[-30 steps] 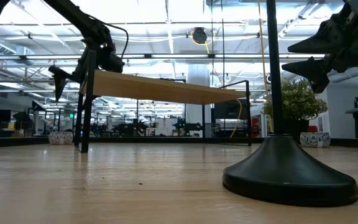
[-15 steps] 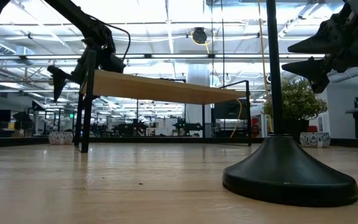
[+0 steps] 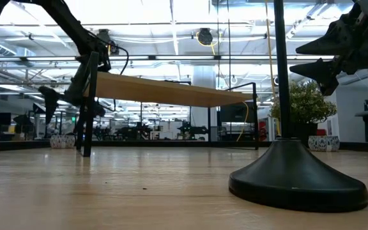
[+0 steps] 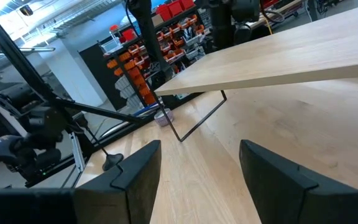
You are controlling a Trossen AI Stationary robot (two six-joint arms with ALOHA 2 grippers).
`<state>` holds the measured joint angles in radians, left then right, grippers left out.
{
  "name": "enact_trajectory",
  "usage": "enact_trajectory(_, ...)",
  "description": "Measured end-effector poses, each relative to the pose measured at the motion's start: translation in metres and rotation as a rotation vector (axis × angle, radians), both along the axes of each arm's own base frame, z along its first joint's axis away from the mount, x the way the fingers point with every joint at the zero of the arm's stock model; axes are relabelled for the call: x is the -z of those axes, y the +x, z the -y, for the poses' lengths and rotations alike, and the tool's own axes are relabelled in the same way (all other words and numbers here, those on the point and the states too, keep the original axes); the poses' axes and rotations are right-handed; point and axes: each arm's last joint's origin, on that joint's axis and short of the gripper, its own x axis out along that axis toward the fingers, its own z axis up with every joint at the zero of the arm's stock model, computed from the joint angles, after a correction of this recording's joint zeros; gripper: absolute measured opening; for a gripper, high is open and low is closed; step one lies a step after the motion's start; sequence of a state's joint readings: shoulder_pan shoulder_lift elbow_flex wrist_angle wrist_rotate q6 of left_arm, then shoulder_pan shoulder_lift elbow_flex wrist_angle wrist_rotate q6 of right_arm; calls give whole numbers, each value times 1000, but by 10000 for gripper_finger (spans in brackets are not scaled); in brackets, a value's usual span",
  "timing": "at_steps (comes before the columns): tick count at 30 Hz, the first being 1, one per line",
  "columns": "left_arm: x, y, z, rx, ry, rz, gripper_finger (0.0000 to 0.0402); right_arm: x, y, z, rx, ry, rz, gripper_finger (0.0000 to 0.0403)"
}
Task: Pick & Place candle stick holders
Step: Put the red patterned scented candle on the shelf
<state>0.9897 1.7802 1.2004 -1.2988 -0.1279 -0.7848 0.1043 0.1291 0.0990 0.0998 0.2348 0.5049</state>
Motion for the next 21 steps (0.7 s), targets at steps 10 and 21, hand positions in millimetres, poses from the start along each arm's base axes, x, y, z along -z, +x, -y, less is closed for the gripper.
enact_trajectory(10,7,-5,-5,4,48,8,368,0,0,0,0,0,0,212)
enact_trajectory(21,9,-9,-14,-61,77,69,367,0,0,0,0,0,-1,212)
